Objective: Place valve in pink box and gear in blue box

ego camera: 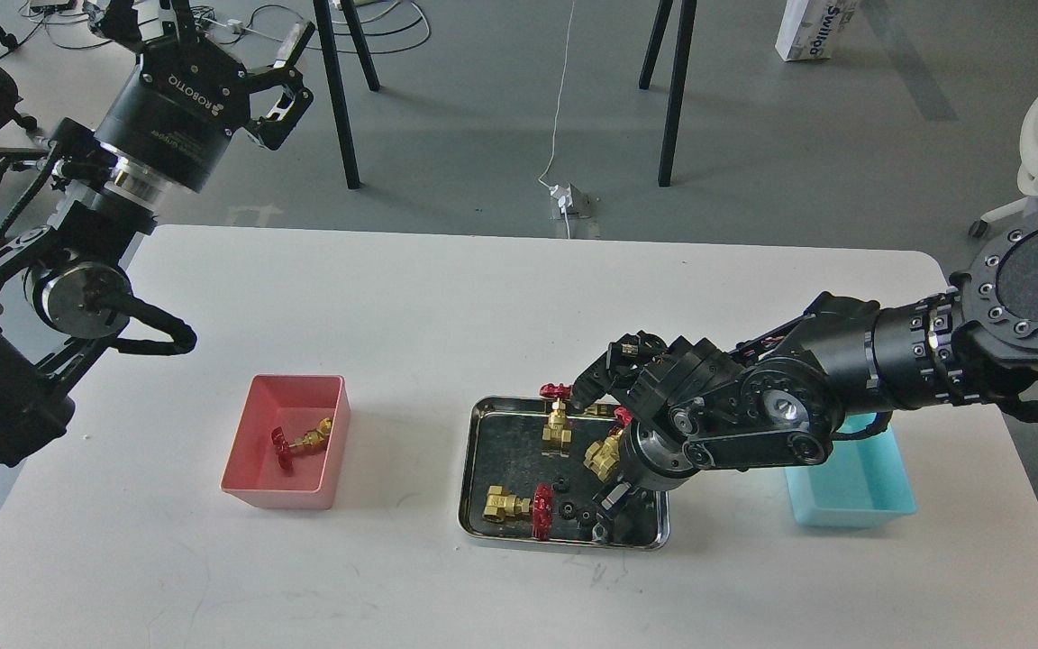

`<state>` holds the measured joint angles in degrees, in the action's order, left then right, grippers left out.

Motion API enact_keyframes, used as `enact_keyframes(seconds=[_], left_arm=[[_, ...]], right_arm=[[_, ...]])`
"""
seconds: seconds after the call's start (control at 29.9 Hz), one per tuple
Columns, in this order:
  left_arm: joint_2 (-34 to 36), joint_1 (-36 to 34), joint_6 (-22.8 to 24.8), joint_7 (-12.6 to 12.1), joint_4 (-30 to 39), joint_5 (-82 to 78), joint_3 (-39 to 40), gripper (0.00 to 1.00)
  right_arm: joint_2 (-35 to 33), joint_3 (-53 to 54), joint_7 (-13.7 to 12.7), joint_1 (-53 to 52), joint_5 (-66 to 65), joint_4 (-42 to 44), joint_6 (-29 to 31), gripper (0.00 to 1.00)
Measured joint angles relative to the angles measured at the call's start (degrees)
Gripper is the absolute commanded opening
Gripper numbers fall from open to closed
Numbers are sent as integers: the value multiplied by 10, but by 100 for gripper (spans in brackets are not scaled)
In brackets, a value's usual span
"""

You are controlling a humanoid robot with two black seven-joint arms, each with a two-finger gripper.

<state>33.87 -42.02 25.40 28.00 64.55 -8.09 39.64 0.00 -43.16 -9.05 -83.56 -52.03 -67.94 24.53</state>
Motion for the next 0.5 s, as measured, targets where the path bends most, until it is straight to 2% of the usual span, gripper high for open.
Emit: enact_keyframes(seconds=[0.5], left_arm=[[0, 8, 1, 0, -3, 0, 0, 97]], right_arm=[[0, -1, 0, 7, 0, 0, 0, 45]])
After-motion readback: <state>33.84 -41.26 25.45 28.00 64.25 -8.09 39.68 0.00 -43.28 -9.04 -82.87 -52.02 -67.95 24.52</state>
